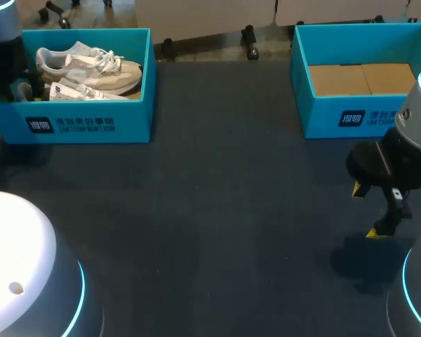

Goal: Take the shoe out of the shoebox, open the shoe tongue, remove and reinsert the insole, then place the shoe into the shoebox

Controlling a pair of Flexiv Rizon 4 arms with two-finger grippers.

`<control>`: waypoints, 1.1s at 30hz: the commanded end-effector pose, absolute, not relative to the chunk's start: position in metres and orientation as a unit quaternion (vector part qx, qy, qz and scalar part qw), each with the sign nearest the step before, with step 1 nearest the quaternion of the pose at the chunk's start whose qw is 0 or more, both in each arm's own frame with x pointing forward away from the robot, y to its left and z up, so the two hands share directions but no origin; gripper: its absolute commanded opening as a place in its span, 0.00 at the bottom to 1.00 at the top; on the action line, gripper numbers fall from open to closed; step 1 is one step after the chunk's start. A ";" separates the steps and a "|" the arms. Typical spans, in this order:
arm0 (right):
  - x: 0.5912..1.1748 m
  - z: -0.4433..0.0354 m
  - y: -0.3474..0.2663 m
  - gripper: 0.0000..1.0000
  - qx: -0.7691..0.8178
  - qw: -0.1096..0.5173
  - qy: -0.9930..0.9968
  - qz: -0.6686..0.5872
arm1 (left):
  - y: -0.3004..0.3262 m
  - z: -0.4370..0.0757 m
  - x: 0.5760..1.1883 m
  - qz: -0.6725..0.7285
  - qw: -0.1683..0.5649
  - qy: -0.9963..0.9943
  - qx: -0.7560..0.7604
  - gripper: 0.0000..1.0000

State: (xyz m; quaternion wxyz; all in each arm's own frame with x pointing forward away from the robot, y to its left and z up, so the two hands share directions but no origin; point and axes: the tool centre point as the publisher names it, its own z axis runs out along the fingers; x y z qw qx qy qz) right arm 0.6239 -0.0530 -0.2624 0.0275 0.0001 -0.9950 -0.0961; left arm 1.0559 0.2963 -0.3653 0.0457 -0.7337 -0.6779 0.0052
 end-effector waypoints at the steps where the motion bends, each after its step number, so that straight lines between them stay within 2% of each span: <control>1: 0.624 -0.264 -0.053 1.00 0.000 0.027 -0.995 -0.095 | 0.295 -0.372 1.055 -0.001 0.049 -0.678 -0.733 0.55; 8: 0.624 -0.264 -0.053 1.00 0.000 0.027 -0.995 -0.095 | 0.297 -0.376 1.053 -0.002 0.051 -0.681 -0.730 0.67; 11: 0.624 -0.264 -0.053 1.00 0.000 0.027 -0.995 -0.095 | 0.298 -0.379 1.053 -0.002 0.053 -0.682 -0.729 0.67; 15: 0.624 -0.264 -0.053 1.00 0.000 0.027 -0.995 -0.095 | 0.300 -0.381 1.051 0.002 0.056 -0.683 -0.728 0.60; 21: 0.624 -0.264 -0.053 1.00 0.000 0.027 -0.995 -0.095 | 0.300 -0.388 1.051 0.002 0.066 -0.684 -0.726 0.56; 26: 0.624 -0.264 -0.053 1.00 0.000 0.027 -0.995 -0.095 | 0.299 -0.392 1.053 -0.003 0.073 -0.685 -0.724 0.39; 27: 0.624 -0.264 -0.053 1.00 0.000 0.027 -0.995 -0.095 | 0.298 -0.393 1.054 -0.012 0.075 -0.686 -0.723 0.21; 28: 0.624 -0.264 -0.053 1.00 0.000 0.027 -0.995 -0.095 | 0.298 -0.393 1.053 -0.013 0.075 -0.686 -0.723 0.07; 29: 0.624 -0.264 -0.053 1.00 0.000 0.027 -0.995 -0.095 | 0.298 -0.393 1.053 -0.013 0.075 -0.686 -0.723 0.00; 33: 0.624 -0.264 -0.053 1.00 0.000 0.027 -0.995 -0.095 | 0.298 -0.392 1.052 -0.017 0.074 -0.686 -0.724 0.00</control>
